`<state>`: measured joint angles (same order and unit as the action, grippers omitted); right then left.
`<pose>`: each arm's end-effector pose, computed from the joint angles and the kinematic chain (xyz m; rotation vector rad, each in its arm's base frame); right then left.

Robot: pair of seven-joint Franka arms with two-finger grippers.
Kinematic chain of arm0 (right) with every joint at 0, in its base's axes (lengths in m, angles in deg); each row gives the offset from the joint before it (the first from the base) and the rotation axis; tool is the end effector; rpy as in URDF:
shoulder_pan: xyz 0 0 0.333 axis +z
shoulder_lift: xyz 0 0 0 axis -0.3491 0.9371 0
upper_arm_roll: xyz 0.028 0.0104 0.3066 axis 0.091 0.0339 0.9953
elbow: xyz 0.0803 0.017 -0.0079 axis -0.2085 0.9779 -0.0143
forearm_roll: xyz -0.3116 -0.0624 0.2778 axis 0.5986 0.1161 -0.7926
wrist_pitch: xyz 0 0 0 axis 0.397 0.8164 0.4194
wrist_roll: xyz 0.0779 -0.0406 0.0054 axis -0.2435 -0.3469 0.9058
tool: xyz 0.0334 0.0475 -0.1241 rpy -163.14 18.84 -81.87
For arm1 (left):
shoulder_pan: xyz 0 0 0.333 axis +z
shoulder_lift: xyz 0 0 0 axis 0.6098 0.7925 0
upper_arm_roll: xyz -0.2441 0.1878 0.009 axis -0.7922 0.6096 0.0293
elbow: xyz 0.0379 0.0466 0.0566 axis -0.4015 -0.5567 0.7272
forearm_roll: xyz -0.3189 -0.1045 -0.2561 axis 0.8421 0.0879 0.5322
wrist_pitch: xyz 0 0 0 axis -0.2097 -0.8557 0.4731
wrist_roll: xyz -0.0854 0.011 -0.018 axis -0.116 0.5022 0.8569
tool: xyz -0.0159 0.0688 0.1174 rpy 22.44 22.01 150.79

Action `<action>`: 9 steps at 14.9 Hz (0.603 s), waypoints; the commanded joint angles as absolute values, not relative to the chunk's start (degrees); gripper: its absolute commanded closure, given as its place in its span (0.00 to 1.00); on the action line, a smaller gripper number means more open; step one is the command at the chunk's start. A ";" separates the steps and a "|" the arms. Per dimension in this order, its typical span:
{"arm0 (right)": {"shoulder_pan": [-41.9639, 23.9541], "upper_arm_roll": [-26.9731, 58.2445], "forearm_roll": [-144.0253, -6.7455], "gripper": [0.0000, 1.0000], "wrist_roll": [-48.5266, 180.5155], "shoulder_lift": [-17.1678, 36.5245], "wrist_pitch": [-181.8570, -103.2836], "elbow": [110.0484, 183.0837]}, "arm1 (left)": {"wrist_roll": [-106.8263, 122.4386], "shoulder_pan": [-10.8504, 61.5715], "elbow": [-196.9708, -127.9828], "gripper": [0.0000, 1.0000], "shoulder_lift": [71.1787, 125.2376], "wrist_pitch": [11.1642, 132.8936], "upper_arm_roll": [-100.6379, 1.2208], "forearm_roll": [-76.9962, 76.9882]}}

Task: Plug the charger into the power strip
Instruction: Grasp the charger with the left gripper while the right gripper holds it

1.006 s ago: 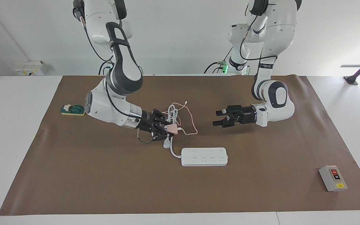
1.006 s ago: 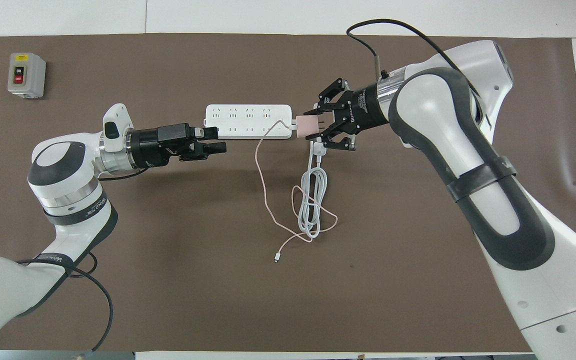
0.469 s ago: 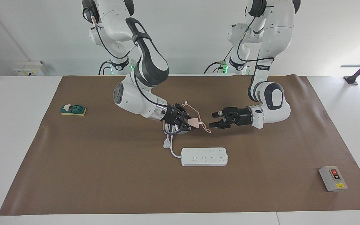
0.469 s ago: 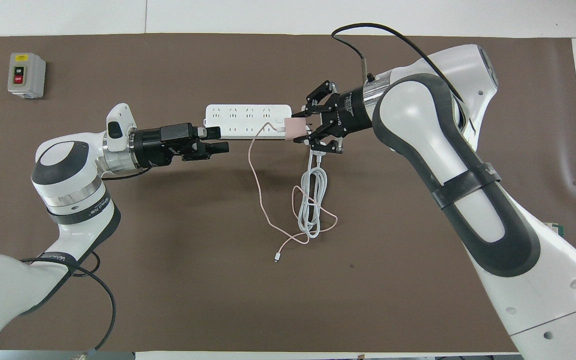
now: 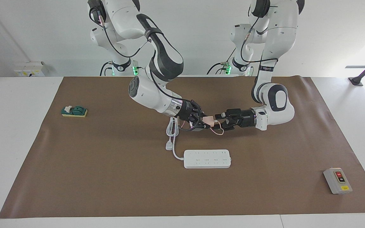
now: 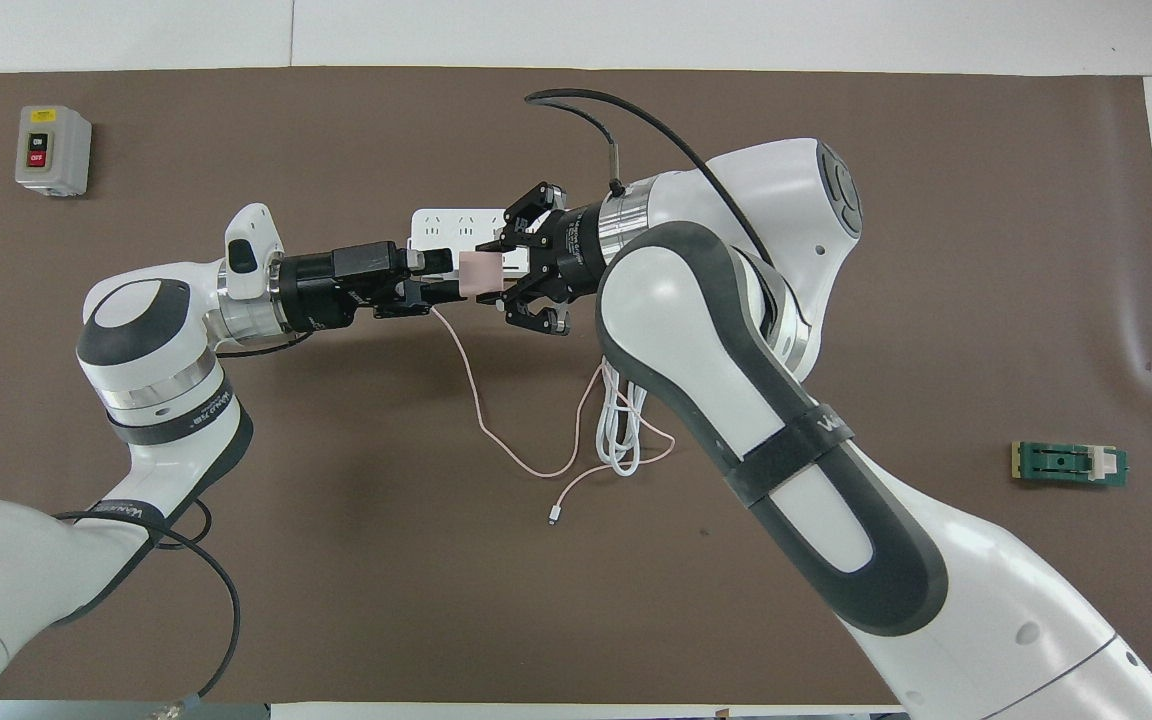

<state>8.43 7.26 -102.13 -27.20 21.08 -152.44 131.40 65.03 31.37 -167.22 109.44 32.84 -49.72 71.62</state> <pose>0.6392 0.3910 0.3790 -1.7199 1.6854 0.7614 0.5989 -0.2182 0.2919 1.5786 0.0836 -0.0224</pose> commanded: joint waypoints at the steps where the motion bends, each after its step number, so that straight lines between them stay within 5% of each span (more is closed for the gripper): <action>1: 9.80 7.03 -103.07 1.00 -27.96 22.11 -153.20 130.09 | 65.17 30.72 -166.13 0.00 110.21 33.23 -49.32 72.68; 9: 9.98 7.12 -103.07 1.00 -28.05 22.11 -154.17 130.35 | 65.35 30.81 -165.87 0.02 110.30 33.05 -49.23 72.51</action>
<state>9.95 7.16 -102.13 -27.20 21.44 -153.82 131.39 65.03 31.36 -166.78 109.45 32.84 -49.66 71.63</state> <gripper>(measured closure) 0.529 0.009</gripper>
